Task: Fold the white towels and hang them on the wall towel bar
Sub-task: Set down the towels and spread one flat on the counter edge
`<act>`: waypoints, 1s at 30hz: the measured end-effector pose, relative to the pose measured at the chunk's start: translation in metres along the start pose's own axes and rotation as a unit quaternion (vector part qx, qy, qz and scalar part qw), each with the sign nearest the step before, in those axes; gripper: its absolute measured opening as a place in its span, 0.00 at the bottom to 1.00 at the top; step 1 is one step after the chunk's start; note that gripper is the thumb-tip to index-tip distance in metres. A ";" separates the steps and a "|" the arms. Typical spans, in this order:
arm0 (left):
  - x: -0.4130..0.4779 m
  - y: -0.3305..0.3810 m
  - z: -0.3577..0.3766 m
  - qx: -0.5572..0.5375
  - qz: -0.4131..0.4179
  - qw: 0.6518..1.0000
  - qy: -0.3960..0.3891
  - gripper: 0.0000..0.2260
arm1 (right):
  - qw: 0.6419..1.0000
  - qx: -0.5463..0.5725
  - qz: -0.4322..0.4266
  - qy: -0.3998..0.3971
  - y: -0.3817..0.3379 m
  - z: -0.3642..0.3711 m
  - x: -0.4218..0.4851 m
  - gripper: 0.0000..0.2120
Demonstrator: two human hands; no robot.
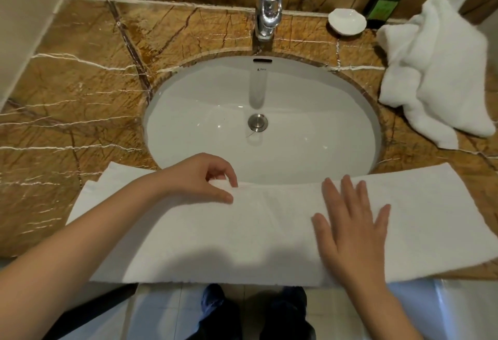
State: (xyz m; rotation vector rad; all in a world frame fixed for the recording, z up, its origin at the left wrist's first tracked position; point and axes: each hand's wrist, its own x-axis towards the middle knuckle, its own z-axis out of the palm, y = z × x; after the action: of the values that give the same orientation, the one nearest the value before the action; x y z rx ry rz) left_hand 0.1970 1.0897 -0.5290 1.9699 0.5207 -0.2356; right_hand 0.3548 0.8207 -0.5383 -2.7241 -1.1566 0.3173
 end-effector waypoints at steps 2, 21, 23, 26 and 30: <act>-0.001 -0.001 0.002 0.022 -0.016 1.000 0.000 0.08 | 1.000 -0.016 0.025 0.005 0.013 -0.001 0.006 0.30; -0.012 -0.020 -0.009 0.158 -0.012 0.986 0.052 0.19 | 0.979 0.063 -0.186 0.048 -0.102 0.020 0.007 0.23; -0.015 -0.024 -0.014 0.166 -0.009 0.985 0.053 0.17 | 0.972 0.056 -0.214 0.076 -0.120 0.032 0.001 0.22; -0.020 -0.025 -0.012 0.196 0.008 0.977 0.084 0.18 | 0.980 0.055 -0.182 0.049 -0.137 0.040 -0.011 0.26; -0.020 -0.023 -0.009 0.222 0.020 0.969 0.105 0.15 | 0.988 -0.022 -0.152 -0.026 -0.145 0.045 -0.017 0.30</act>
State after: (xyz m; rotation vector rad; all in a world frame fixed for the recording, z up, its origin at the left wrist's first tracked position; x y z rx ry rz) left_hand 0.1683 1.1017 -0.5360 2.4576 0.6009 -0.1249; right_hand 0.2322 0.9110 -0.5458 -2.5344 -1.5851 0.3242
